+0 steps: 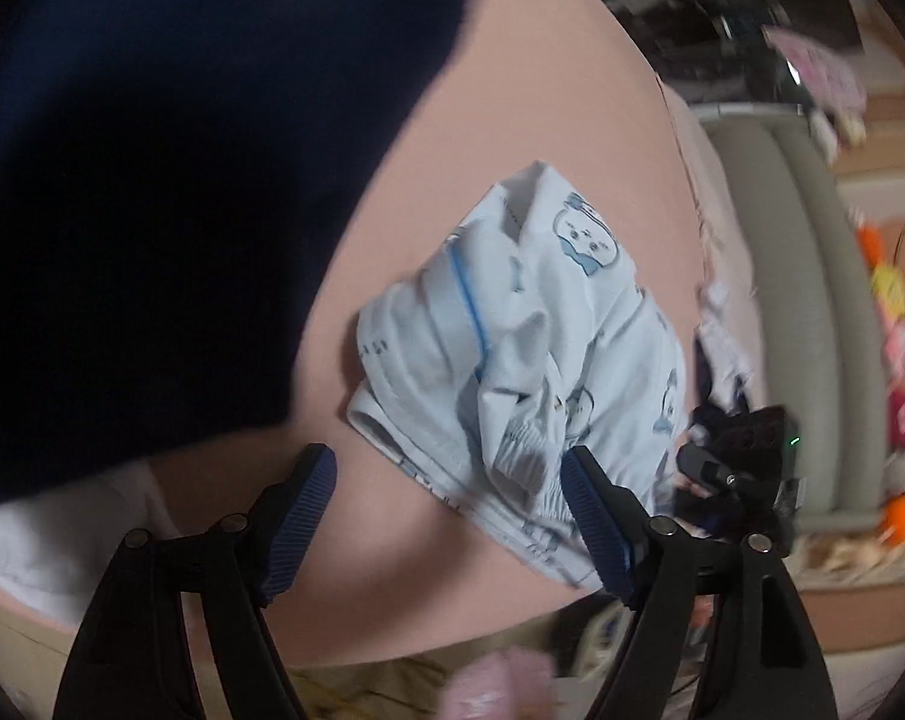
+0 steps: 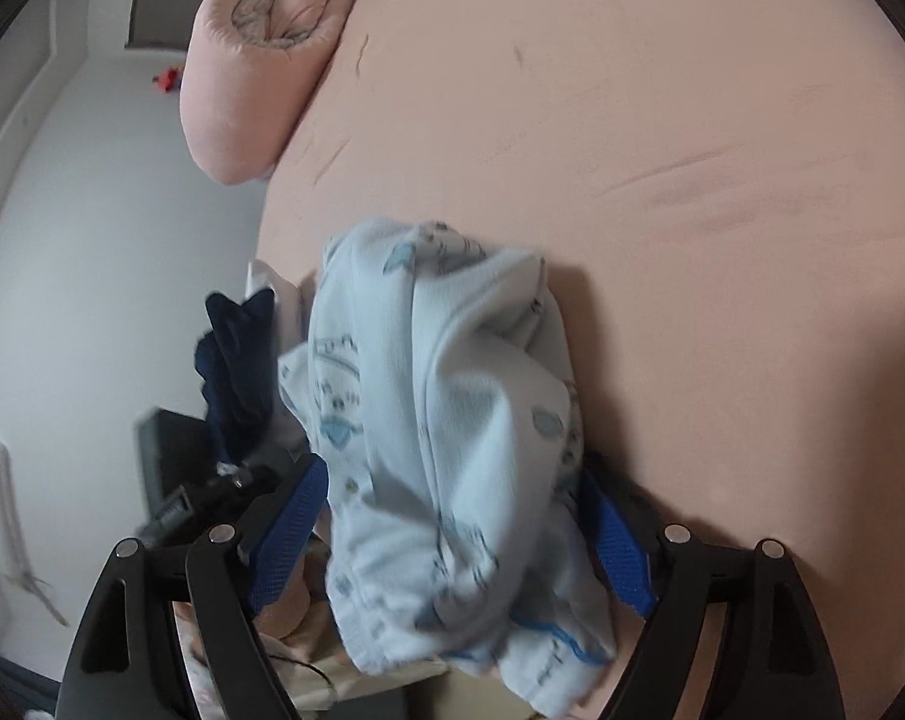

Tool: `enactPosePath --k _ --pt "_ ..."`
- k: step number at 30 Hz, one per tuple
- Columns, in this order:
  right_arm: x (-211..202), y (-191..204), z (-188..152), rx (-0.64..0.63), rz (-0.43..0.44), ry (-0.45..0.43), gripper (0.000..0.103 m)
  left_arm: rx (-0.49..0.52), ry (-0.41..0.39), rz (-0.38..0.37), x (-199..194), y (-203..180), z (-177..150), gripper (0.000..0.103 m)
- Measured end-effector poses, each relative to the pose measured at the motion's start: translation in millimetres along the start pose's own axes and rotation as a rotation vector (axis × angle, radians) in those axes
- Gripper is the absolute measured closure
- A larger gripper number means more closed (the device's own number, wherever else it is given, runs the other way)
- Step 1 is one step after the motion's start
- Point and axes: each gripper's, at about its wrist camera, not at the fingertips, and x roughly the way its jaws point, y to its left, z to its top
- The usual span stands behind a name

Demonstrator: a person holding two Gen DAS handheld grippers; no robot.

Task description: Fold clothes

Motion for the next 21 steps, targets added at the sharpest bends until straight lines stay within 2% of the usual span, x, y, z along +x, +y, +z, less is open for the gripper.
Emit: enactPosePath --k 5,7,10,15,18,21 --pt "7 -1 13 0.046 0.058 -0.007 0.017 -0.059 -0.028 -0.102 7 1 14 0.022" --pt "10 3 15 0.054 0.063 -0.005 0.012 -0.062 -0.038 -0.108 13 -5 17 0.022" --pt "16 12 20 0.045 0.058 -0.002 0.006 -0.049 -0.061 -0.126 22 -20 18 0.022" --pt "25 28 29 0.01 0.021 0.006 0.005 -0.046 -0.046 -0.192 46 -50 19 0.022" --pt "28 29 32 0.009 0.042 -0.001 0.005 -0.048 -0.061 -0.152 52 -57 20 0.022" --pt "23 24 28 -0.003 0.104 -0.021 0.008 -0.068 -0.07 -0.162 52 -48 16 0.022"
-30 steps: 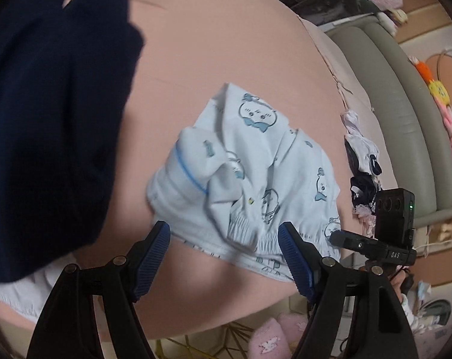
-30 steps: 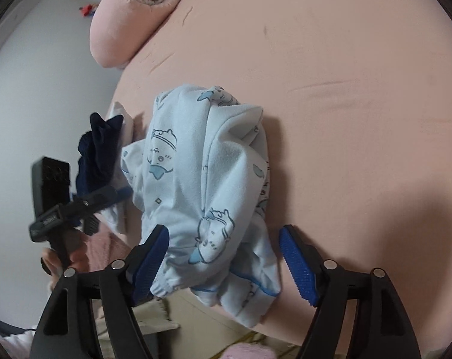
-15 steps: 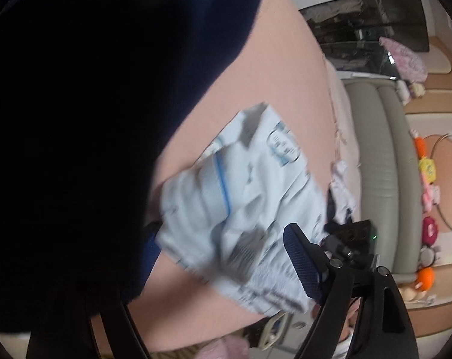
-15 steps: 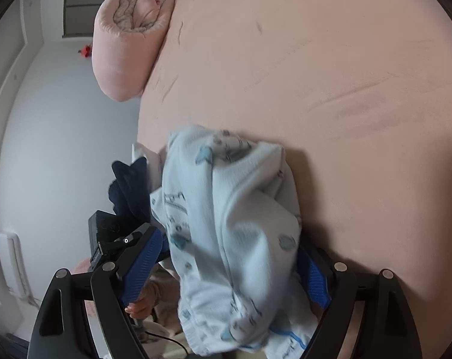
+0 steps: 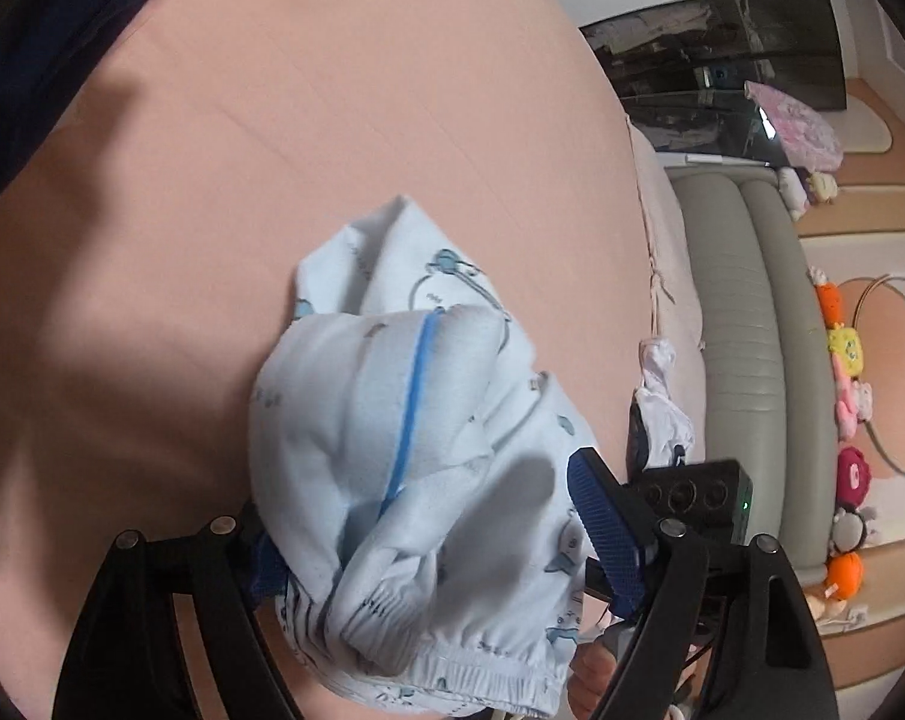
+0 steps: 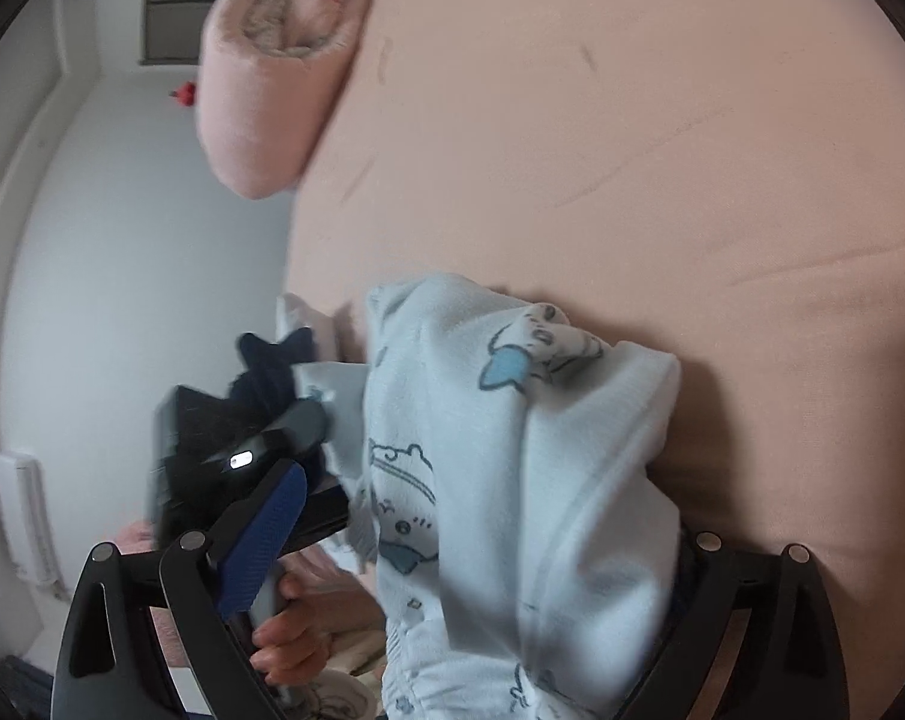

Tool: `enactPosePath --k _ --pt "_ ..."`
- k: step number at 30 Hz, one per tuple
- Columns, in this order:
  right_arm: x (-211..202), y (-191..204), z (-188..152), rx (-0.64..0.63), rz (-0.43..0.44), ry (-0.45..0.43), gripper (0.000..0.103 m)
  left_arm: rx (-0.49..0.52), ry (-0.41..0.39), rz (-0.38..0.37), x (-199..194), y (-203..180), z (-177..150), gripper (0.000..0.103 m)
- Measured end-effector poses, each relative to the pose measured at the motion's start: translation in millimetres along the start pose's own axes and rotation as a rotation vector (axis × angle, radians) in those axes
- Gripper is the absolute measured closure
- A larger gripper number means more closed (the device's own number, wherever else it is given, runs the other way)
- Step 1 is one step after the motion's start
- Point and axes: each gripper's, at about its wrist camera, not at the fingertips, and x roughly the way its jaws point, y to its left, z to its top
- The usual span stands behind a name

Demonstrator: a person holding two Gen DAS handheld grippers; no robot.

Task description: Fold clothes

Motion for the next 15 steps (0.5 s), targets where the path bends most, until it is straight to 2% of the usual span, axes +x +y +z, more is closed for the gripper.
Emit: enactPosePath --k 2,4,5,8,10,12,15 --pt "-1 -1 -5 -0.02 -0.002 -0.02 0.015 -0.033 -0.006 -0.032 -5 12 -4 0.022" --pt "-2 1 -10 -0.056 -0.041 -0.033 0.026 -0.028 0.002 -0.071 -6 18 -7 0.022" --pt "-3 1 -12 -0.068 -0.053 -0.042 0.029 -0.009 0.002 -0.078 -8 19 -9 0.022" --pt "-8 -4 -18 -0.108 -0.082 -0.081 0.046 0.062 -0.017 -0.074 -15 18 -15 0.022" --pt "-12 -13 -19 -0.147 -0.12 -0.103 0.075 0.101 -0.042 -0.059 -15 16 -20 0.022" --pt "-14 -22 -18 -0.156 -0.116 -0.11 0.09 0.117 -0.072 -0.058 -19 24 -11 0.022" --pt "-16 -32 -14 -0.144 -0.086 -0.108 0.093 0.138 -0.111 -0.052 -25 27 -7 0.022"
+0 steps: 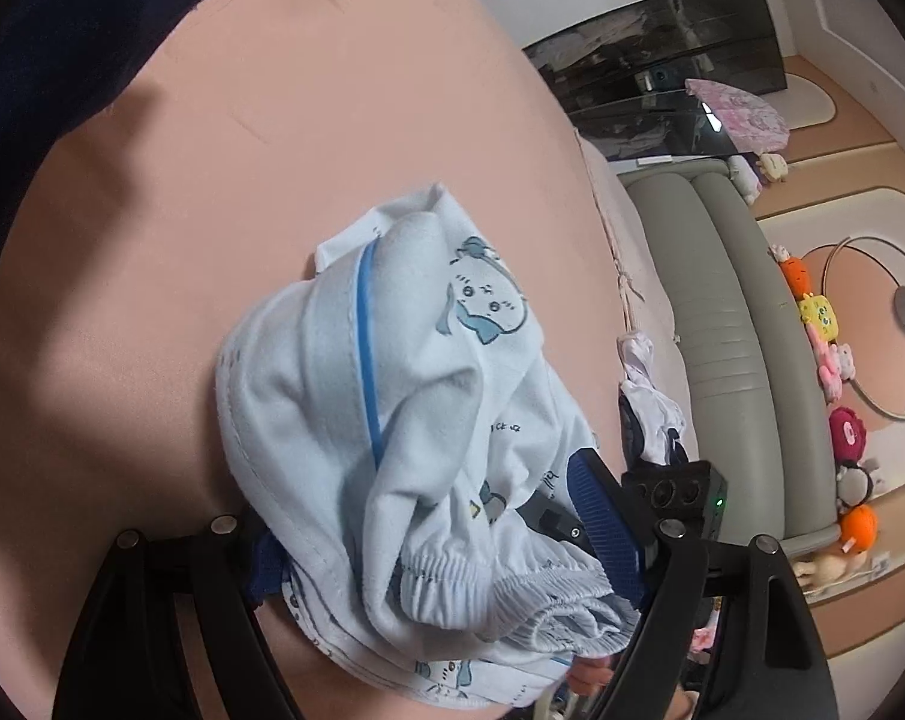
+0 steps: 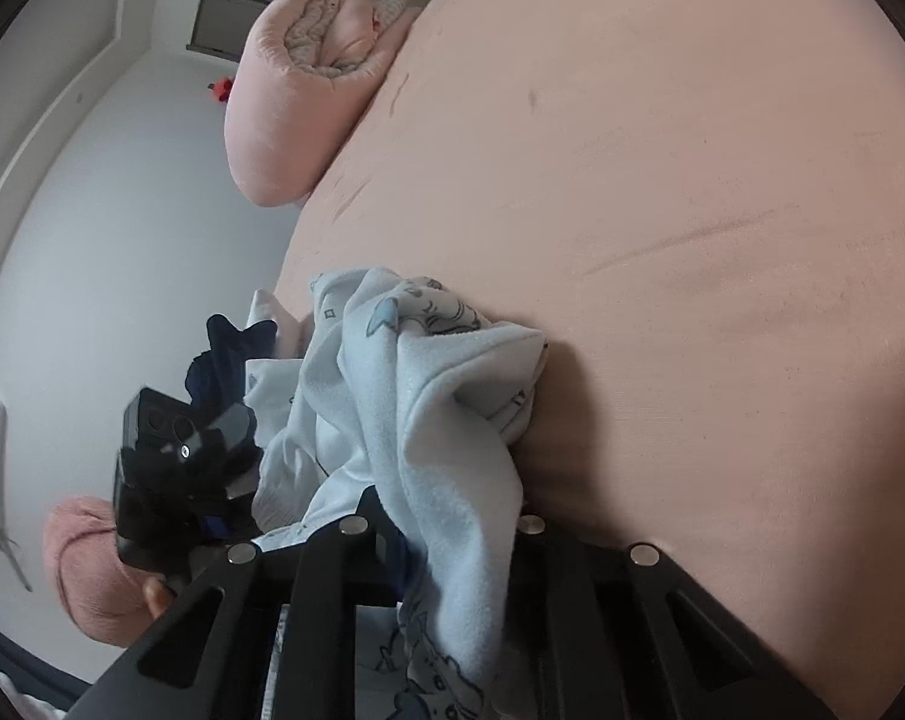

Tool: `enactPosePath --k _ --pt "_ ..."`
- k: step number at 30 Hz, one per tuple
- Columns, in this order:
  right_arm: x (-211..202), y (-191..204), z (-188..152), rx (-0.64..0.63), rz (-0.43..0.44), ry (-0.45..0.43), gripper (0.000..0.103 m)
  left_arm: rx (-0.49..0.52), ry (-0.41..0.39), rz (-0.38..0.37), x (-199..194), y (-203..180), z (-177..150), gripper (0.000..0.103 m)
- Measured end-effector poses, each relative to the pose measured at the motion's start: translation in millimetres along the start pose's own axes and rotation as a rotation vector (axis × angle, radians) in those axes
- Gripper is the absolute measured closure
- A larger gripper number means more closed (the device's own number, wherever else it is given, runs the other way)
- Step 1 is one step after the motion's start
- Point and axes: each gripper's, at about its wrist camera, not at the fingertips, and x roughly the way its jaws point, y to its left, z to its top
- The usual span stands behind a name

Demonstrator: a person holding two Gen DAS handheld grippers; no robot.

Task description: Fold clothes

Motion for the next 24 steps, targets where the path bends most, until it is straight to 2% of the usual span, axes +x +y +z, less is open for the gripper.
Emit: enactPosePath --k 3,5,11,12,14,15,16,19,24 --pt "1 5 1 0.002 -0.041 -0.003 0.092 0.023 -0.032 0.018 -7 3 -1 0.022" --pt "1 4 1 0.001 -0.036 -0.011 0.092 0.016 -0.042 0.024 -1 -1 -2 0.022" --pt "-4 1 -6 -0.036 -0.029 -0.033 0.091 -0.088 -0.079 -0.006 8 -4 0 0.023" --pt "-5 0 -8 -0.047 -0.028 -0.04 0.091 -0.079 -0.082 0.023 9 -6 -2 0.029" --pt "-7 -1 -9 -0.059 -0.027 -0.05 0.091 -0.061 -0.09 0.08 10 -9 -6 0.051" --pt "-7 -1 -9 -0.06 -0.029 -0.051 0.091 -0.065 -0.1 0.103 9 -6 -8 0.067" --pt "-7 -1 -9 -0.059 -0.031 -0.05 0.09 -0.07 -0.109 0.122 8 -4 -10 0.073" --pt "-7 2 -11 -0.067 -0.034 -0.059 0.088 -0.079 -0.143 0.083 5 8 -14 0.079" --pt "-6 15 -17 -0.119 -0.111 -0.123 0.085 0.096 -0.222 0.179 10 -10 -27 0.082"
